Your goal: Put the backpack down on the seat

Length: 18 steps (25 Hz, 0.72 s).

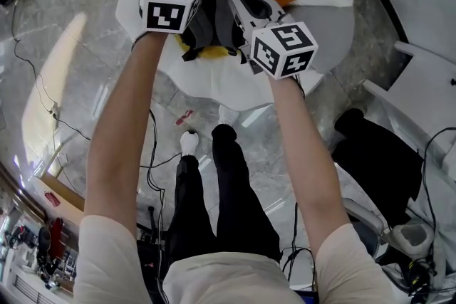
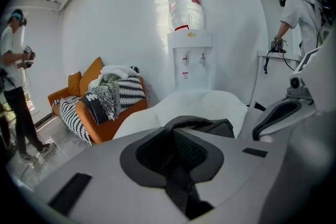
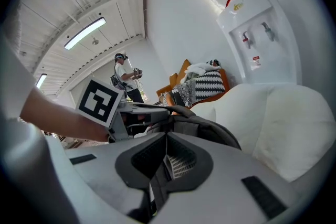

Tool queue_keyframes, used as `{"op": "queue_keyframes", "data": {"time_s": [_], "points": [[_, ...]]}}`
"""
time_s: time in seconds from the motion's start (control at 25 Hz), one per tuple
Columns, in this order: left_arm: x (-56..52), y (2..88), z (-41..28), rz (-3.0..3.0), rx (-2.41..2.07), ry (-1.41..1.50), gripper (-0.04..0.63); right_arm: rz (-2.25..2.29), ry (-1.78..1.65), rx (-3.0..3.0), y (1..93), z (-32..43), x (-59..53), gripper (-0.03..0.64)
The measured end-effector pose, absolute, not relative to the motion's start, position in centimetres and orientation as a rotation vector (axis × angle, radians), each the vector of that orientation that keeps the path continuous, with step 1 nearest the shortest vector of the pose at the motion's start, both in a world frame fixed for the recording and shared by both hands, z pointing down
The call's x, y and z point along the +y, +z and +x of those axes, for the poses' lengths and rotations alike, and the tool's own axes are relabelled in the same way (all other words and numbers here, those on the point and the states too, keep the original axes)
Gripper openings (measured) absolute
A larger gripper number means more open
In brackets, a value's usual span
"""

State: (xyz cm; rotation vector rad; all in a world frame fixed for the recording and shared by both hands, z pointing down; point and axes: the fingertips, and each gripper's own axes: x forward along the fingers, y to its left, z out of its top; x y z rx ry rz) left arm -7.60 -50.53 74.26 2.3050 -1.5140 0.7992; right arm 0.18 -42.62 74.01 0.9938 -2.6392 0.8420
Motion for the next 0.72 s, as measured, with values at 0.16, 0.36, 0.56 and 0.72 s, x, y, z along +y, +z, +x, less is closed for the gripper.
{"op": "queue_keyframes", "data": {"time_s": [0.16, 0.36, 0.56, 0.72], "points": [[-51.6, 74.6, -7.6, 2.300, -1.518, 0.818, 0.045, 1.021, 0.845, -2.634, 74.1, 0.7, -43.4, 0.025], [-52.4, 75.3, -7.6, 2.290, -1.517, 0.841, 0.046, 1.034, 0.855, -2.631, 74.4, 0.8, -44.1, 0.025], [-52.4, 75.7, -7.2, 2.303, -1.484, 0.877, 0.094, 1.030, 0.835, -2.638, 74.2, 1.0, -44.1, 0.025], [-52.3, 75.7, -6.6, 2.314, -1.457, 0.879, 0.170, 1.049, 0.838, -2.632, 74.3, 1.6, -44.1, 0.025]]}}
